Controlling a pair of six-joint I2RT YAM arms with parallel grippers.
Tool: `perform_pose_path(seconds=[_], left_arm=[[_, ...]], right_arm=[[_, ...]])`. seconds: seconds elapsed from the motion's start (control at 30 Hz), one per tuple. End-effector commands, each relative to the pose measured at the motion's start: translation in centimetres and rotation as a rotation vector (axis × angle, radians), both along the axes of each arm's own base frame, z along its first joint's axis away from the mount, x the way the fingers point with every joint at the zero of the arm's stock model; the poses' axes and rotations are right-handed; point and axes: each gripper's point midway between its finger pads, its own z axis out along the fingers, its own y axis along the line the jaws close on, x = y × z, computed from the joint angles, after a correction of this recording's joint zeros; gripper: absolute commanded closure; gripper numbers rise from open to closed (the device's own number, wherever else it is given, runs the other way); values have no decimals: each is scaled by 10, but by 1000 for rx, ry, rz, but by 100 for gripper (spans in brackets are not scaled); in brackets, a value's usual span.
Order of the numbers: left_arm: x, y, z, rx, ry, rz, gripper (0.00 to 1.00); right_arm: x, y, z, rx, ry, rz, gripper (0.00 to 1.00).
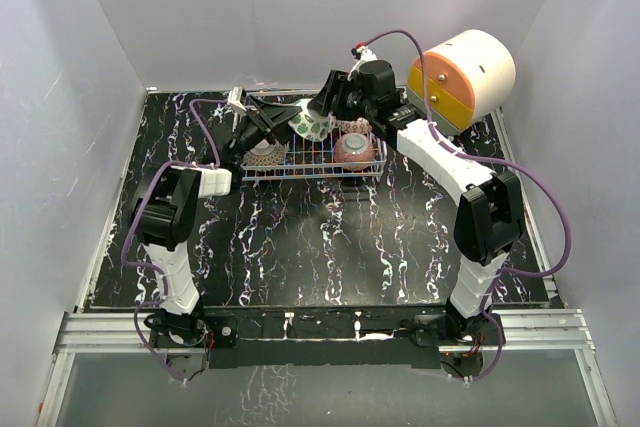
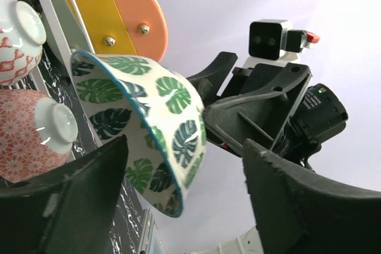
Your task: Unload the bowls from the dish rack
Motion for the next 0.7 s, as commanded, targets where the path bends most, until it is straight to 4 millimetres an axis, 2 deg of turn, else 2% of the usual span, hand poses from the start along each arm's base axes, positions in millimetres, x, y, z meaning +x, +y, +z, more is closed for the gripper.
perform_pose_path(seconds=[0.0,0.13,0.3,0.47,0.67], left_arm=[[-10,3,40,-85,-126,-11,33],[-11,3,46,-105,-129,-18,56],[-14,4,57,-147,-147,-31,74],[-17,5,65,-174,-163,-42,98],[-21,7,73,-192,-175,-49,100]], right_arm=[[1,3,49,93,-126,17,72],[1,6,44,99,-111,30,72],[1,8,37,104,-93,39,72],[0,10,37,110,-91,48,72],[-2,8,37,108,-90,43,69]])
